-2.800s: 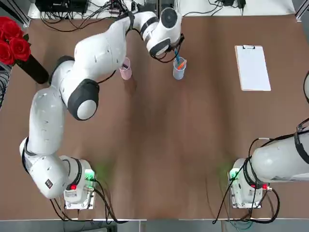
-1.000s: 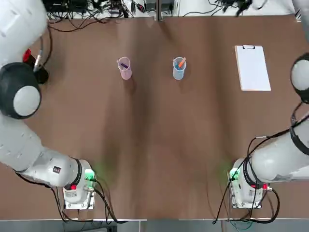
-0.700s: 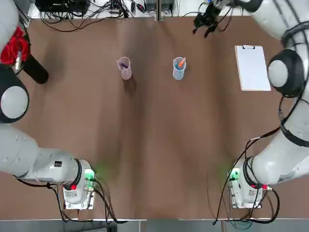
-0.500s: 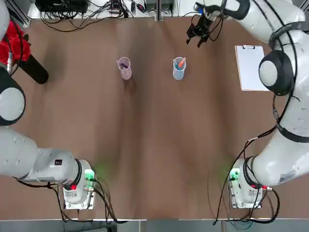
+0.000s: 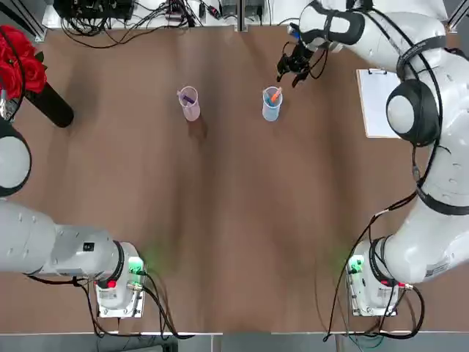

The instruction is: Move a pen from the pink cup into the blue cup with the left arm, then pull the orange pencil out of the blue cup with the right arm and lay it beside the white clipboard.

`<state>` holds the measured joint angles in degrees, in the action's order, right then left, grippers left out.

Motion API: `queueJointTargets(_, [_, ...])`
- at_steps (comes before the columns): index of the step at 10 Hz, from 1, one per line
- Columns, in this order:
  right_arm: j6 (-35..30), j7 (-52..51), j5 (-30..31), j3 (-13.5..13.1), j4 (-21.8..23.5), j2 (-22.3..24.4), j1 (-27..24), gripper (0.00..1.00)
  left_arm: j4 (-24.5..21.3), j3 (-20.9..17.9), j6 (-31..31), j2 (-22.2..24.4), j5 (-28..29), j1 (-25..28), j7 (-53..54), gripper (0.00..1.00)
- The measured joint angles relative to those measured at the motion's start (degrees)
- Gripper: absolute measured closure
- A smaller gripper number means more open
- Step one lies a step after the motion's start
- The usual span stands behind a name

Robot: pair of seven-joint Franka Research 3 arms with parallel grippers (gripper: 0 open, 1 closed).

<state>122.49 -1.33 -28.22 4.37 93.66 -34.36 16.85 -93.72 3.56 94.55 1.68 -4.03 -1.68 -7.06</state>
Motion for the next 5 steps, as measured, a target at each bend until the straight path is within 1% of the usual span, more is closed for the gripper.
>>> queueJointTargets(1, [0.6,0.0,0.0,0.0,0.8,0.0,0.1,0.22,-0.8,-0.1,0.7,0.3,0.1,0.0,0.0,0.0])
queueJointTargets(2, [0.9,-0.1,-0.1,0.0,1.1,0.0,0.2,0.28,-1.5,-0.2,1.2,0.4,0.3,0.0,0.0,0.0])
queueJointTargets(3, [1.1,-0.1,-0.1,0.0,1.2,0.0,0.3,0.39,-2.2,-0.3,2.0,0.5,0.4,0.0,0.0,0.0])
queueJointTargets(4, [1.2,-0.1,-0.2,0.0,1.3,0.1,0.4,0.42,-2.7,-0.3,2.8,0.5,0.4,0.0,0.0,0.0])
queueJointTargets(5, [1.3,-0.1,-0.3,0.0,1.3,0.1,0.4,0.43,-2.9,-0.7,3.4,0.5,0.8,-0.1,0.4,0.0])
